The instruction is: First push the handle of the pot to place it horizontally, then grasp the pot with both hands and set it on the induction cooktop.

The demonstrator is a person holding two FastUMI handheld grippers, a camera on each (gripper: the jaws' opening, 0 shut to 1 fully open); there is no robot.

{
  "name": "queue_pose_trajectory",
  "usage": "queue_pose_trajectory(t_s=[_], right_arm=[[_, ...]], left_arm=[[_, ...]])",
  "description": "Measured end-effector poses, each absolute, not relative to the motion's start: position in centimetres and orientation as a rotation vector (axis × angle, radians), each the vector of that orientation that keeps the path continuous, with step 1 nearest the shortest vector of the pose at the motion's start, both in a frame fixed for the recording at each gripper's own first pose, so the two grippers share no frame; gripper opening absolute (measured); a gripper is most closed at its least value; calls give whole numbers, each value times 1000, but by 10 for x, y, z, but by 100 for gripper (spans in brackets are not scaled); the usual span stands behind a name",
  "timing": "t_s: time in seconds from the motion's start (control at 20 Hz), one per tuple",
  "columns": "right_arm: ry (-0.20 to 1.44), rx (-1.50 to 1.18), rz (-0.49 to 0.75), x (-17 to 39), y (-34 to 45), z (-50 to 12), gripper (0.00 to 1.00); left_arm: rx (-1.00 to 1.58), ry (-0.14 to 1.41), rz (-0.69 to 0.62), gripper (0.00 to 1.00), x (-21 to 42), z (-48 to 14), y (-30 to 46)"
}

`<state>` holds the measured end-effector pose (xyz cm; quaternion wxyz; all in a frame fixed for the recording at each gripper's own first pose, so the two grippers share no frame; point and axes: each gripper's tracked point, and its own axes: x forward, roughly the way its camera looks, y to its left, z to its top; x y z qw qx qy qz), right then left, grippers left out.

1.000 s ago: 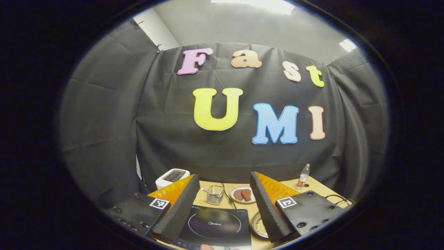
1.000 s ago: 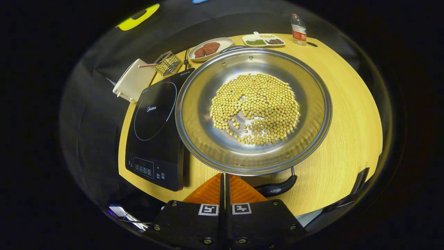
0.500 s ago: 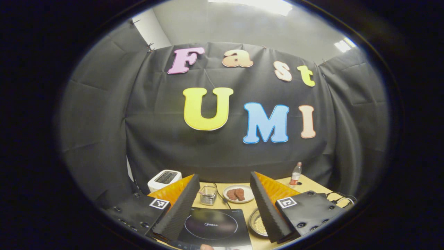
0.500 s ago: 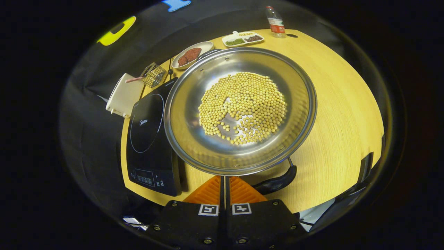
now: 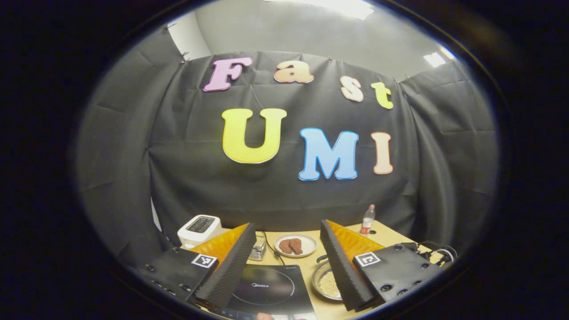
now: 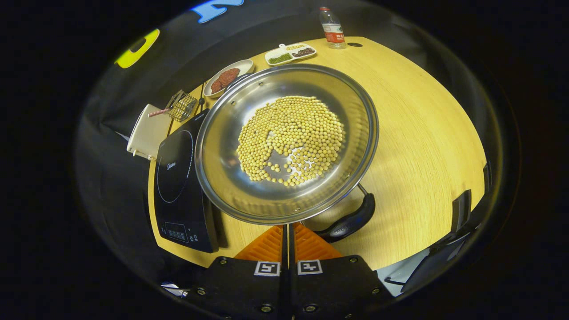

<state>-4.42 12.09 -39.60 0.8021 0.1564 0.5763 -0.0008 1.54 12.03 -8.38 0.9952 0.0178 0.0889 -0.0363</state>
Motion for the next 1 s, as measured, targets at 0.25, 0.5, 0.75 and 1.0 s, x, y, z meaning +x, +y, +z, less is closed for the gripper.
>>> queue_pose_trajectory(t_s=[0.25,0.5,0.75,1.0], right_arm=[[1230,352,-2,-43,107,-397,0],[1234,355,9,-40,91,-397,0],[1246,355,12,-35,70,-399,0],[1255,332,19,-26,47,-400,0]], left_arm=[[31,198,-62,97,11,-90,107],[46,220,-48,95,10,-96,90],[44,232,-32,95,15,-100,69],[52,233,-24,96,26,-102,49]])
